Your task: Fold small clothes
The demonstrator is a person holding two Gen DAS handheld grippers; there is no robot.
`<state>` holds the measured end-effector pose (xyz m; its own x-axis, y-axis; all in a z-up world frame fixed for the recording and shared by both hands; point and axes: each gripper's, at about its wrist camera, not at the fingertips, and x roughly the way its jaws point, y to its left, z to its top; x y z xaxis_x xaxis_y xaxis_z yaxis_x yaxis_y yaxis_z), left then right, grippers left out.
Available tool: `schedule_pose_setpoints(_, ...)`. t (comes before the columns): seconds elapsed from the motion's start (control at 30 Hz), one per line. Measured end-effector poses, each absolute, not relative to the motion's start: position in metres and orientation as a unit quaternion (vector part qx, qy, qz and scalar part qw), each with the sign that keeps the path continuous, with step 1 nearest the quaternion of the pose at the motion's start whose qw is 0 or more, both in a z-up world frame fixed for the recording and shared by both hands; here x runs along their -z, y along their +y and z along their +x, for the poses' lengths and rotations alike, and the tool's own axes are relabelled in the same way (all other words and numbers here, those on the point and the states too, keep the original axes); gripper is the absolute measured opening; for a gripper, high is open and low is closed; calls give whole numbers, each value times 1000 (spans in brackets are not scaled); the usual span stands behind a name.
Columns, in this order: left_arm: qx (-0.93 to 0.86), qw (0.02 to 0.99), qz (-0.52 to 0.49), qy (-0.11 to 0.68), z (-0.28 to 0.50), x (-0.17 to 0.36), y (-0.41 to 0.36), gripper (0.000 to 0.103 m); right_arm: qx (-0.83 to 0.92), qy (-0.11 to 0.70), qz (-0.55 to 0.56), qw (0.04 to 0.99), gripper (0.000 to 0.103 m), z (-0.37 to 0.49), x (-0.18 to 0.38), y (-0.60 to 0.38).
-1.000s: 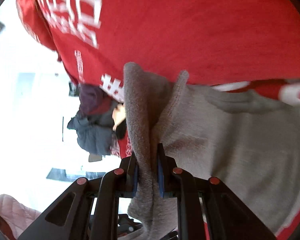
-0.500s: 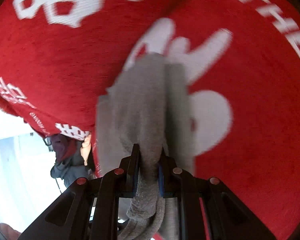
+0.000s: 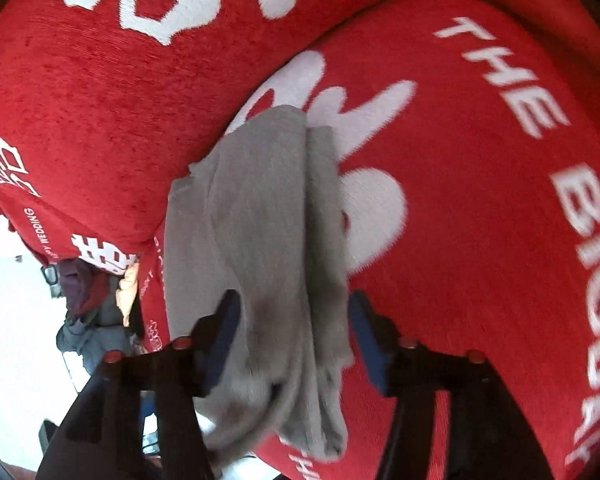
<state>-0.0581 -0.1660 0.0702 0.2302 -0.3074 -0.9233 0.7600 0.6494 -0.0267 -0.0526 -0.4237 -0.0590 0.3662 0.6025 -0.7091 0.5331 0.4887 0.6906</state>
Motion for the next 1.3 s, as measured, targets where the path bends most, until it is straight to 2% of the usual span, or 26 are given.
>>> schedule_pose_setpoints(0.17, 301, 761, 168, 550, -22, -72, -120, 75, -31, 539, 540, 646, 65, -96, 37, -416)
schedule_pose_setpoints(0.37, 263, 721, 96, 634, 29, -21, -102, 75, -29, 566, 542, 620, 65, -114, 54, -381)
schedule_pose_setpoints(0.4, 255, 717, 110, 639, 33, -11, -104, 75, -27, 571, 542, 616, 58, -114, 58, -378)
schedule_pose_setpoints(0.43, 255, 715, 120, 639, 32, -8, -106, 75, -27, 574, 542, 613, 46, -113, 61, -372)
schedule_pose_setpoints(0.47, 259, 716, 132, 635, 30, -6, -106, 75, -31, 576, 541, 612, 15, -110, 63, -366)
schedule_pose_setpoints(0.6, 281, 710, 193, 616, 14, -1, -104, 75, -48, 561, 529, 635, 15, -105, 41, -352)
schedule_pose_setpoints(0.8, 272, 706, 144, 638, 13, 11, -92, 76, 11, 600, 490, 632, 15, -124, 68, -342)
schedule_pose_setpoints(0.93, 267, 708, 144, 638, 11, 10, -93, 76, 10, 596, 476, 646, 16, -125, 69, -341)
schedule_pose_setpoints(1.0, 260, 704, 140, 646, 13, 9, -95, 76, 14, 606, 460, 649, 31, -123, 63, -337)
schedule_pose_setpoints(1.07, 255, 701, 136, 652, 15, 9, -96, 76, 23, 619, 444, 648, 40, -123, 57, -334)
schedule_pose_setpoints(1.3, 246, 701, 134, 656, 15, 11, -99, 77, 33, 618, 438, 651, 44, -133, 38, -344)
